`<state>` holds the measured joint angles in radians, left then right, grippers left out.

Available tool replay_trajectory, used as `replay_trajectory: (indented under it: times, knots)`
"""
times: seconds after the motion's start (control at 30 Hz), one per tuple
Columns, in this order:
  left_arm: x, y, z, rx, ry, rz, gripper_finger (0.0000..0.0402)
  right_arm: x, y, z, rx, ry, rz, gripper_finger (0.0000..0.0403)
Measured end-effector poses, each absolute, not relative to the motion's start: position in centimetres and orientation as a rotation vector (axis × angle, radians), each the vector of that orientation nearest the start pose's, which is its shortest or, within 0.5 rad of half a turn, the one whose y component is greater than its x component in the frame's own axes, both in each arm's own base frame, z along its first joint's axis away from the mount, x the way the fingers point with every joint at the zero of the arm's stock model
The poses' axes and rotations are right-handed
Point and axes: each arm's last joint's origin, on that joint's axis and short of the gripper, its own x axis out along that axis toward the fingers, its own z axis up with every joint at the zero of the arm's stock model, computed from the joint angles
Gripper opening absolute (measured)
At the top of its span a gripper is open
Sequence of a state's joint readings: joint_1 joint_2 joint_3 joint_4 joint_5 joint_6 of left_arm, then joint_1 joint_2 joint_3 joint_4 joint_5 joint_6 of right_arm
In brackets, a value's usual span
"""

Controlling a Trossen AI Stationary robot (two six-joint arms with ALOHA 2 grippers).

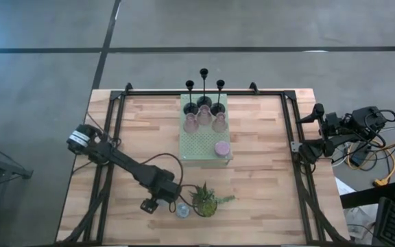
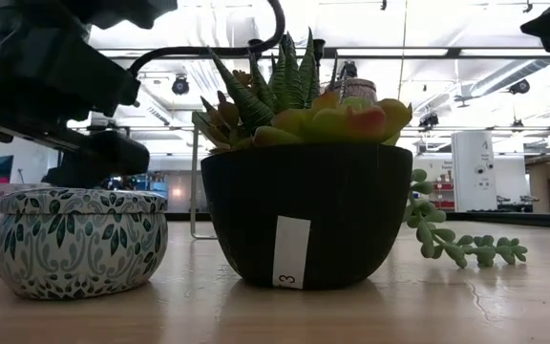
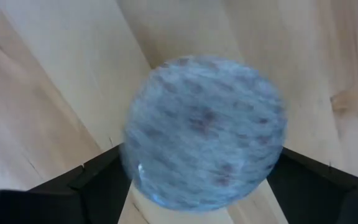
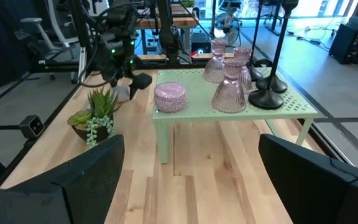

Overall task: Pick & Place candle stick holders
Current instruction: Put the red patterned scented candle on the shelf

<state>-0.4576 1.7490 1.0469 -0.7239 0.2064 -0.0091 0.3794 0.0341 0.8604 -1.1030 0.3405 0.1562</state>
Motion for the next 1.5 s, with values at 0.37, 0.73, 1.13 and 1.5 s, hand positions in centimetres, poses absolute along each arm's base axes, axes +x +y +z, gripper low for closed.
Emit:
replay_trajectory:
  times: [0.37, 0.73, 1.13, 1.5]
  knots:
    - [27.1, -13.9, 17.0, 0.242, 1.371, -0.518, 0.0342, -2.5, -2.0, 30.7, 0.058, 0.261, 0.018, 0.0366]
    - [27.8, -14.3, 17.2, 0.345, 1.252, -0.609, 0.0342, -2.5, -2.0, 30.7, 0.058, 0.261, 0.018, 0.0366]
    - [28.2, -14.4, 17.3, 0.432, 1.180, -0.678, 0.0342, -2.5, -2.0, 30.7, 0.058, 0.261, 0.018, 0.0366]
    - [27.8, -14.3, 16.4, 0.471, 1.195, -0.707, 0.0330, -2.5, -2.0, 30.7, 0.058, 0.261, 0.018, 0.0366]
